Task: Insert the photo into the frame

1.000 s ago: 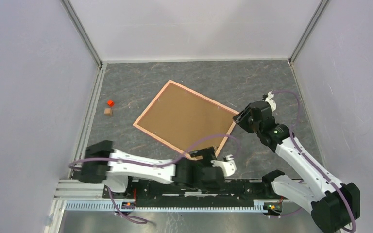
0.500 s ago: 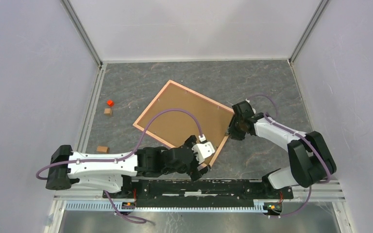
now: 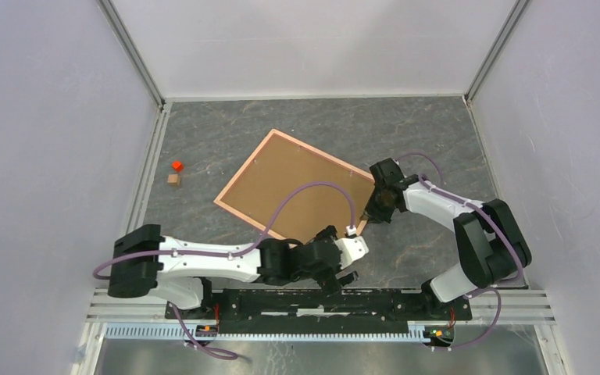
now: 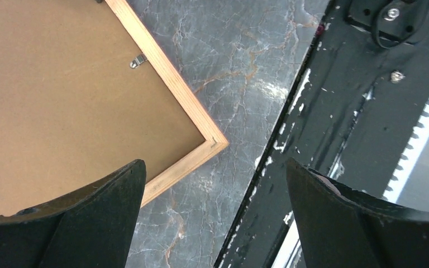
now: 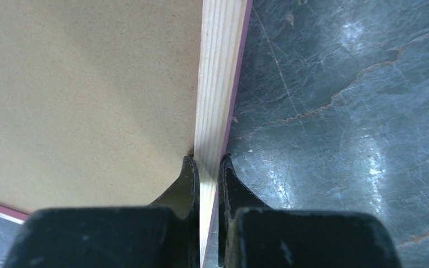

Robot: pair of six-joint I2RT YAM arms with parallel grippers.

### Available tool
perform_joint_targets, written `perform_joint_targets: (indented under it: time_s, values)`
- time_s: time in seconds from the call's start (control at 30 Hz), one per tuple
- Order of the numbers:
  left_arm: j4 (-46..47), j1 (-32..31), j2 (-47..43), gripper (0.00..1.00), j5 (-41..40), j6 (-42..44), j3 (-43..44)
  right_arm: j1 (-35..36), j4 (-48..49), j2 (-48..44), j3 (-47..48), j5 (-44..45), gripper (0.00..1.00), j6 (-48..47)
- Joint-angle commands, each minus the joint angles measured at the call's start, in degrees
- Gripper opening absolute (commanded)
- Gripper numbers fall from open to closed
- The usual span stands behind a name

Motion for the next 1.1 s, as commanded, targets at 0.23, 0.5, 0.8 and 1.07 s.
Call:
perform_joint_targets:
  time_s: [0.23,0.5,0.8,1.07]
  values:
    - [-12.03,-7.47,15.62,1.00,-15.32,2.17,16.51,-0.03,-15.24,0.69,13.17,-3.49,0.00,-0.39]
    - [-22.74,-12.38,26.62,1.00,-36.46,3.25,22.61,-0.10,-18.53,1.10,17.00,-6.81,0.00,-1.26]
    - [-24.69,-12.12,31.47,0.81,-50.64,6.95,23.17,-0.07,-18.21,-1.47,14.85,-8.64,0.00,0.52]
    - [-19.92,-12.16,26.17,0.34,-56.93,11.90,22.09,-0.13,-16.43,-6.69,13.01,-6.37,0.00,0.78]
